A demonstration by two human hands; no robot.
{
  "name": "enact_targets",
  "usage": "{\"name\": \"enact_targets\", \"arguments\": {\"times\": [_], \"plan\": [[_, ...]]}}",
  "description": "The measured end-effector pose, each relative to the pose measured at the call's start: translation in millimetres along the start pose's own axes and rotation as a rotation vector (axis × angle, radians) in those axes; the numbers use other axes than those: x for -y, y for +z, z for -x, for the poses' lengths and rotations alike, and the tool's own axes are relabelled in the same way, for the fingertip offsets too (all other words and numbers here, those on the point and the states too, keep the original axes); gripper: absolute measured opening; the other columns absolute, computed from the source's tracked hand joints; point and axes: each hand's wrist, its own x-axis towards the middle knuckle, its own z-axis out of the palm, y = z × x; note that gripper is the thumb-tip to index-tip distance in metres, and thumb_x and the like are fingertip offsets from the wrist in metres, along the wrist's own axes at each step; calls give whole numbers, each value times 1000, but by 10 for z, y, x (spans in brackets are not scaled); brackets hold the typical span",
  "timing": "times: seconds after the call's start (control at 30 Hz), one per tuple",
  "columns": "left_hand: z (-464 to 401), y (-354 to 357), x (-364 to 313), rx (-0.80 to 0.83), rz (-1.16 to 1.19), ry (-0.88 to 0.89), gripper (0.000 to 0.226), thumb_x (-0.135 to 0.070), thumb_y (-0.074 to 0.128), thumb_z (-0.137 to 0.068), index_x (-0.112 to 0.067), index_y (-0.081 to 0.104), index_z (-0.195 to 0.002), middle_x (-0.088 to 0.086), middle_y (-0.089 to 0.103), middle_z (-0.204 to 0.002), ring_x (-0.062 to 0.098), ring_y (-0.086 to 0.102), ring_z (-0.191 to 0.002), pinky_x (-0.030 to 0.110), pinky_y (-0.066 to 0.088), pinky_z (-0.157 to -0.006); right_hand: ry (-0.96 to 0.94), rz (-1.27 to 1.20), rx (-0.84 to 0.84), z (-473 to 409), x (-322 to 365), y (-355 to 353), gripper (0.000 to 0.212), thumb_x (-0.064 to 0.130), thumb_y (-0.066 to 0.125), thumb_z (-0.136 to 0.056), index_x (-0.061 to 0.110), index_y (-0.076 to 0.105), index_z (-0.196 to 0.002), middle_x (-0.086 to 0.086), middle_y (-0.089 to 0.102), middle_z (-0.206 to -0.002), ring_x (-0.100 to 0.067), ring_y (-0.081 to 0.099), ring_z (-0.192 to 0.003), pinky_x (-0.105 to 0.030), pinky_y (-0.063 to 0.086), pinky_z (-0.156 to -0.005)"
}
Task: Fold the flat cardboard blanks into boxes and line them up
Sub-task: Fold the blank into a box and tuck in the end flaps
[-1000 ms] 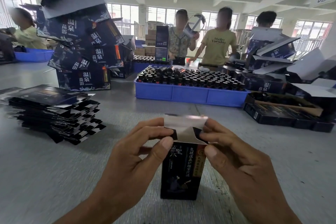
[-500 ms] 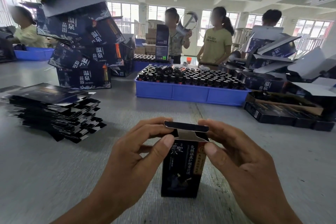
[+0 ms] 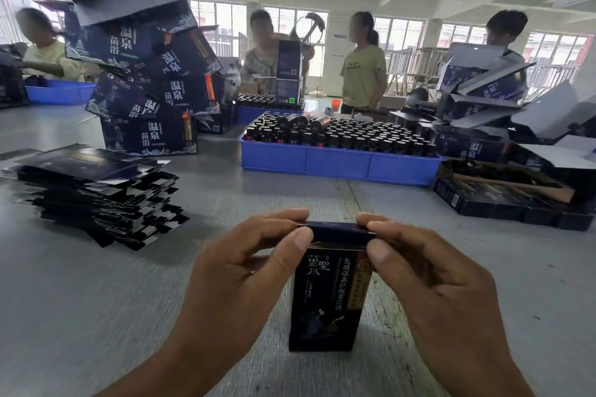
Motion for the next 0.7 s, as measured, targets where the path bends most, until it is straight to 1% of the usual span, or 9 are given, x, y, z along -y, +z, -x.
{"name": "enact_targets", "arguments": {"times": [0.07, 0.17, 0.23, 0.33, 0.47, 0.57, 0.63, 0.7], "plan": [[0, 0, 9, -22, 16, -8, 8, -35, 73, -88, -30, 71, -95, -14, 74, -111, 9, 72, -101, 18, 57, -80, 11, -10, 4, -5, -1, -5, 21, 34, 67, -78, 43, 77, -95, 17, 75, -109, -3, 70, -105, -19, 58, -80], [5, 3, -5, -13, -28, 23, 23, -38, 73, -88, -41, 65, -110, -16, 73, -113, 8, 71, -103, 18, 57, -80, 15, -22, 14, -12, 8, -8, 20, 35, 66, -78, 40, 77, -94, 16, 75, -110, -3, 70, -106, -18, 58, -79], [10, 4, -16, -1, -91, 72, 30, -31, 69, -89, -41, 67, -117, -19, 72, -115, 4, 69, -106, 16, 56, -78, 14, -17, 16, -13, 7, -7, 19, 36, 66, -79, 38, 77, -94, 16, 75, -110, -5, 69, -107, -19, 59, -78], [2, 5, -27, 1, -178, 162, 26, -23, 67, -91, -33, 72, -114, -22, 70, -114, 1, 66, -109, 12, 55, -74, 4, -3, 18, -13, -2, -10, 18, 34, 66, -80, 39, 76, -94, 17, 75, -110, -3, 69, -107, -18, 58, -77], [-8, -19, -21, 8, -211, 202, 25, -17, 66, -89, -26, 74, -111, -21, 70, -116, 1, 66, -111, 10, 53, -73, -15, 9, 27, -10, -21, -18, 19, 37, 65, -82, 37, 76, -97, 16, 74, -112, -3, 68, -109, -20, 59, -77], [-15, -45, 1, 36, -237, 235, 20, -20, 70, -91, -23, 75, -111, -19, 70, -118, 1, 66, -111, 11, 53, -73, -28, 31, 38, -8, -44, -34, 17, 37, 65, -83, 36, 75, -97, 15, 74, -114, -5, 68, -111, -23, 60, -78], [-25, -56, 6, 45, -245, 250, 22, -26, 66, -91, -22, 75, -111, -18, 70, -119, 2, 66, -111, 11, 54, -73, -32, 52, 50, -7, -56, -44, 18, 38, 64, -84, 37, 75, -98, 16, 73, -116, -5, 67, -113, -25, 60, -80], [-33, -63, 4, 46, -247, 256, 24, -28, 63, -91, -22, 75, -110, -18, 70, -119, 2, 66, -111, 11, 54, -72, -39, 66, 59, -7, -61, -46, 17, 39, 64, -84, 39, 74, -98, 17, 73, -116, -4, 66, -114, -26, 60, -82]]}}
